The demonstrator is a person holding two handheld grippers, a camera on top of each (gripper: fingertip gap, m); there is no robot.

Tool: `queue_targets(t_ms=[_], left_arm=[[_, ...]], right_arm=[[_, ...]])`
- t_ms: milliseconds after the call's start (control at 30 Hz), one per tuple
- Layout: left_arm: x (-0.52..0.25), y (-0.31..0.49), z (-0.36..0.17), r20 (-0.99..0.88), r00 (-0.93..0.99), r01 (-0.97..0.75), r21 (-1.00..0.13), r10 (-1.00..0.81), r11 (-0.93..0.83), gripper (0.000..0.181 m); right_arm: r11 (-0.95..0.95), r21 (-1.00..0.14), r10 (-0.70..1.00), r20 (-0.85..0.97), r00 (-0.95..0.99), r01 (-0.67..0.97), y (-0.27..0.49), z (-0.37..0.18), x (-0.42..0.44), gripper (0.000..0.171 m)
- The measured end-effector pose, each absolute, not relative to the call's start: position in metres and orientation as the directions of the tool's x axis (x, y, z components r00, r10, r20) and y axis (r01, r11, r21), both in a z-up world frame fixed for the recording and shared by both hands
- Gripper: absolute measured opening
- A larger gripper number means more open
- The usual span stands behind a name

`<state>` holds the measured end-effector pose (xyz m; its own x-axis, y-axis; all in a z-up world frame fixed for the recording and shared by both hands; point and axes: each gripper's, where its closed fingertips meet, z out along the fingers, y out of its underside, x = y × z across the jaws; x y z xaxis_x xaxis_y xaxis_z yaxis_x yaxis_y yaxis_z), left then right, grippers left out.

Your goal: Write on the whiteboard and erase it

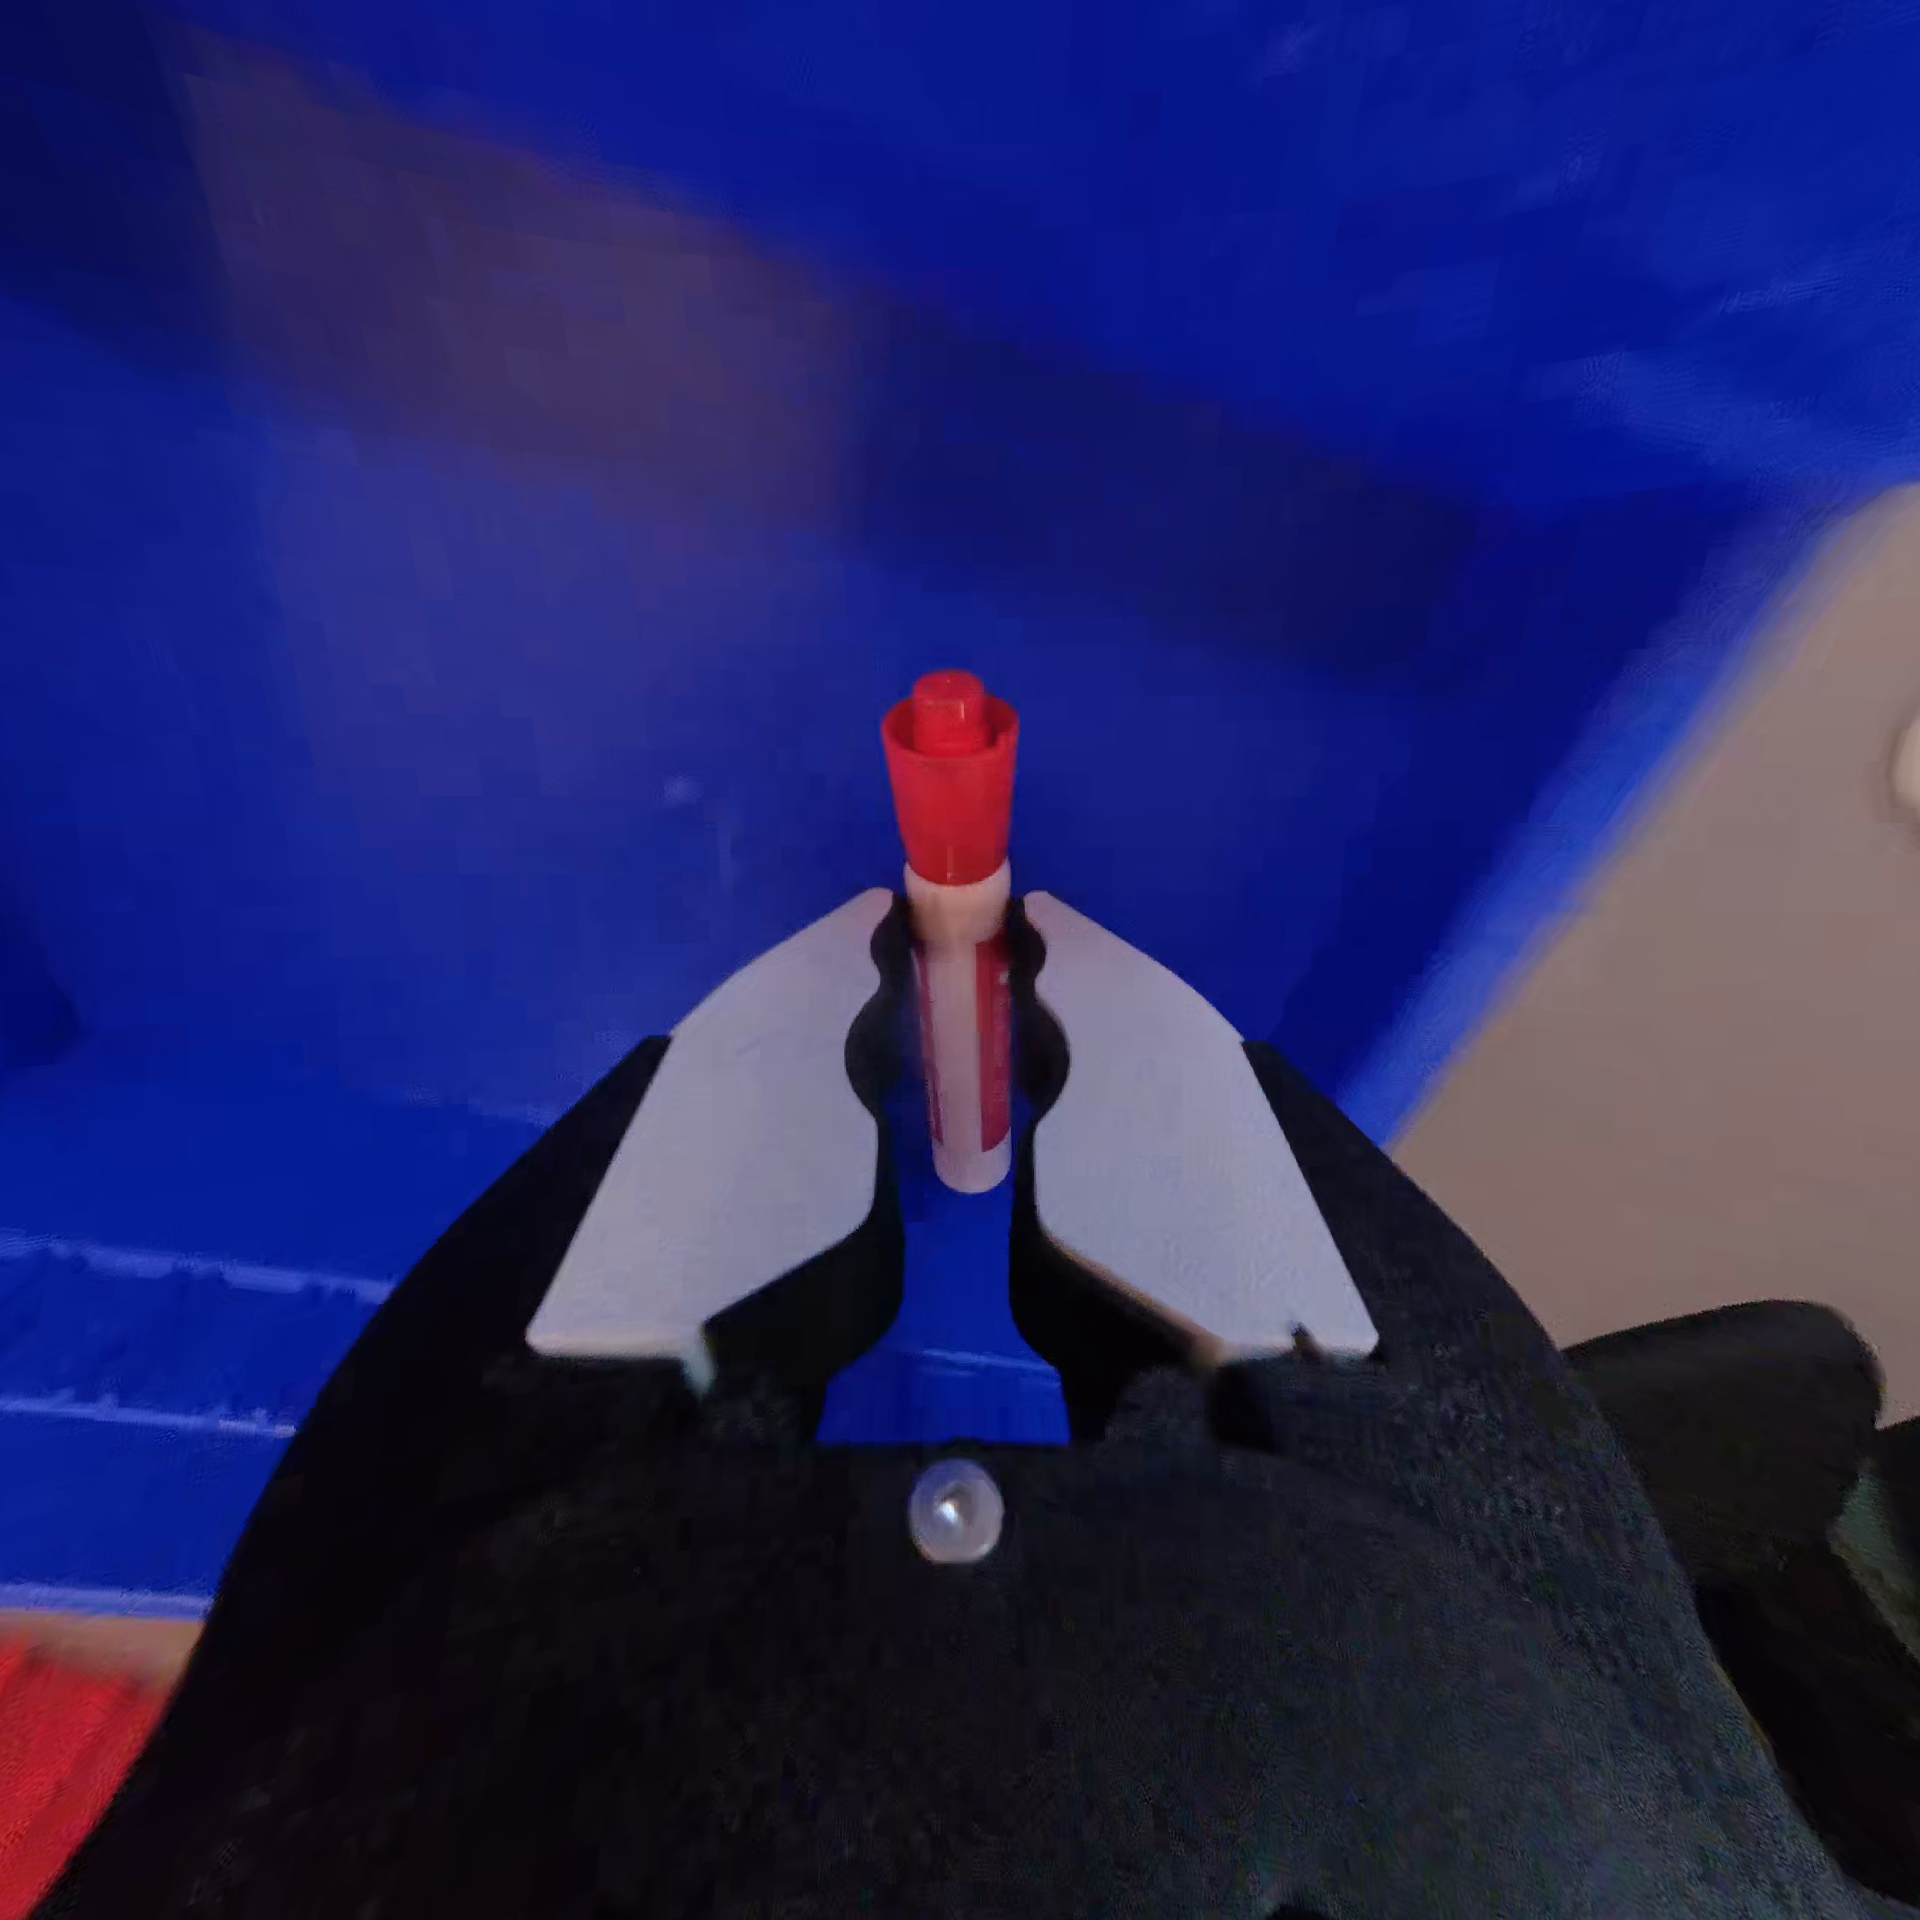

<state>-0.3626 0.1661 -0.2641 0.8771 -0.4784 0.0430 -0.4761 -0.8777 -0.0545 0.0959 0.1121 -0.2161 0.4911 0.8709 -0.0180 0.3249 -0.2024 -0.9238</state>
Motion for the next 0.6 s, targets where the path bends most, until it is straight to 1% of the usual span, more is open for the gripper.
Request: queue_targets(t_ms=[67,100,167,200,233,267,300,333,400,467,533,567,600], left_arm=[[-0.333,0.182,-0.217,0.062,0.859,-0.459,-0.346,-0.508,-0.818,0.019],[-0.315,0.185,-0.189,0.078,0.84,-0.433,-0.5,-0.537,-0.75,0.019],[-0.265,0.176,-0.127,0.136,0.753,-0.317,-0.782,-0.644,-0.536,0.019],[-0.239,0.164,-0.098,0.169,0.693,-0.211,-0.882,-0.701,-0.421,0.018],[-0.216,0.151,-0.073,0.198,0.642,-0.079,-0.944,-0.741,-0.321,0.018],[-0.197,0.138,-0.053,0.222,0.611,0.067,-0.971,-0.759,-0.231,0.018],[-0.182,0.125,-0.041,0.255,0.589,0.203,-0.965,-0.767,-0.165,0.018],[-0.166,0.112,-0.036,0.299,0.554,0.309,-0.941,-0.777,-0.141,0.018],[-0.129,0.09,-0.042,0.4,0.438,0.441,-0.876,-0.805,-0.195,0.018],[-0.097,0.075,-0.049,0.507,0.276,0.544,-0.783,-0.817,-0.302,0.018],[-0.074,0.066,-0.057,0.591,0.132,0.599,-0.687,-0.796,-0.411,0.018],[-0.065,0.064,-0.063,0.616,0.098,0.604,-0.661,-0.781,-0.446,0.018],[-0.058,0.062,-0.067,0.624,0.065,0.607,-0.644,-0.778,-0.465,0.018]], right_arm=[[-0.184,-0.922,0.876,0.002,0.482,0.34,0.108,-0.215,0.094,0.062],[-0.167,-0.926,0.878,0.018,0.479,0.34,0.106,-0.212,0.093,0.062],[-0.117,-0.937,0.881,0.056,0.47,0.33,0.102,-0.204,0.086,0.062],[-0.092,-0.945,0.884,0.068,0.462,0.315,0.098,-0.199,0.079,0.062],[-0.068,-0.955,0.891,0.072,0.448,0.29,0.093,-0.191,0.069,0.062],[-0.044,-0.964,0.9,0.075,0.429,0.26,0.086,-0.184,0.058,0.062],[-0.013,-0.973,0.909,0.085,0.407,0.232,0.077,-0.176,0.045,0.061],[0.023,-0.979,0.918,0.1,0.383,0.2,0.068,-0.167,0.032,0.058],[0.081,-0.986,0.928,0.128,0.35,0.145,0.055,-0.15,0.009,0.056],[0.147,-0.98,0.924,0.184,0.336,0.134,0.05,-0.137,-0.01,0.059],[0.216,-0.97,0.908,0.242,0.342,0.112,0.046,-0.122,-0.025,0.06],[0.249,-0.964,0.899,0.267,0.347,0.097,0.043,-0.116,-0.03,0.056],[0.281,-0.955,0.889,0.295,0.351,0.09,0.041,-0.112,-0.034,0.044]])
